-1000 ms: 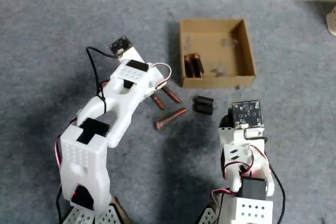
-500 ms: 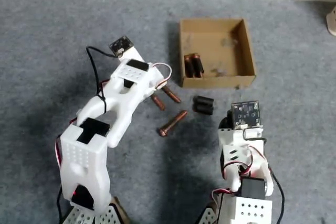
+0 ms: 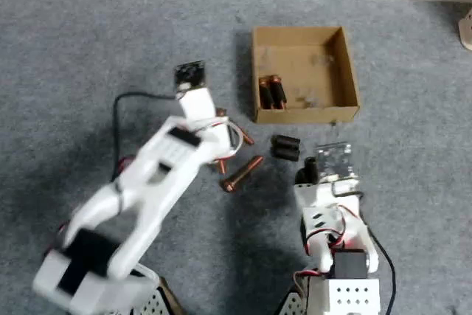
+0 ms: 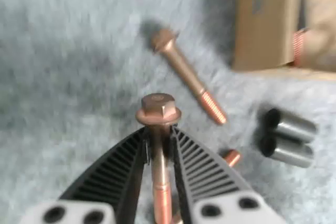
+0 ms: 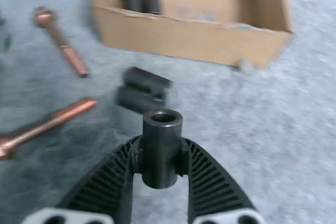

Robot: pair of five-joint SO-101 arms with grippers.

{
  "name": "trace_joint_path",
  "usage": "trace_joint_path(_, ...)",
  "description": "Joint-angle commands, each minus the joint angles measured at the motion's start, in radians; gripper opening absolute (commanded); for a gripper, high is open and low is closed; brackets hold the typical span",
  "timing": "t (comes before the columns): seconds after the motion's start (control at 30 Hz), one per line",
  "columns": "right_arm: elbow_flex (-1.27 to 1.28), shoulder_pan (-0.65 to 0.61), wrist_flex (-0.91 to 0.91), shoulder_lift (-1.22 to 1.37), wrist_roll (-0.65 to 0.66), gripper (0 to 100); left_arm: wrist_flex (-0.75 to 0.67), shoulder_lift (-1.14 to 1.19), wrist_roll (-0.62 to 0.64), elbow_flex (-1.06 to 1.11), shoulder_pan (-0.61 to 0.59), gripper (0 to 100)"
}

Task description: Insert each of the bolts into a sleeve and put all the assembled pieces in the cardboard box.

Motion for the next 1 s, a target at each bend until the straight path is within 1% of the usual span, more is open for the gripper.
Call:
trace_joint_path(0.0, -0.012, -0.111, 0.001, -0.013, -0.011, 0.5, -0.384, -0.252, -0.103, 0.277, 0.016, 0)
trace_joint_path(0.1, -0.005, -0.22, -0.01, -0.013, -0.011, 0.5, -0.695, -0.371, -0.196, 0.496, 0.019, 0)
trace_joint_path(0.17, 0.005, -0.295, -0.076, -0.013, -0.008, 0.5, -0.899, -0.429, -0.261, 0.613, 0.019, 0)
trace_joint_path(0.23, 0.07, -0.337, -0.168, -0.013, -0.006, 0.5, -1.036, -0.476, -0.284, 0.69, 0.019, 0)
trace_joint_path(0.3, 0.143, -0.357, -0.308, -0.013, -0.006, 0.5, -1.089, -0.516, -0.284, 0.731, 0.019, 0)
trace_joint_path(0.37, 0.216, -0.354, -0.433, -0.001, -0.003, 0.5, -1.099, -0.561, -0.284, 0.753, 0.019, 0)
trace_joint_path(0.43, 0.246, -0.341, -0.486, -0.002, -0.003, 0.5, -1.1, -0.61, -0.282, 0.769, 0.019, 0)
trace_joint_path(0.6, 0.231, -0.341, -0.478, 0.005, -0.005, 0.5, -1.096, -0.782, -0.279, 0.802, 0.021, 0)
trace_joint_path(0.67, 0.231, -0.341, -0.478, 0.005, -0.005, 0.5, -1.092, -0.857, -0.233, 0.803, 0.021, 0)
trace_joint_path(0.73, 0.231, -0.343, -0.476, 0.007, -0.005, 0.5, -1.046, -0.931, -0.17, 0.799, 0.021, 0)
trace_joint_path(0.83, 0.231, -0.343, -0.467, 0.007, -0.005, 0.5, -0.931, -1.043, -0.092, 0.791, 0.021, 0)
trace_joint_path(0.9, 0.231, -0.346, -0.441, 0.007, -0.003, 0.5, -0.862, -1.113, -0.061, 0.791, 0.021, 0)
trace_joint_path(0.97, 0.231, -0.364, -0.435, 0.007, -0.003, 0.5, -0.81, -1.175, -0.061, 0.796, 0.041, 0)
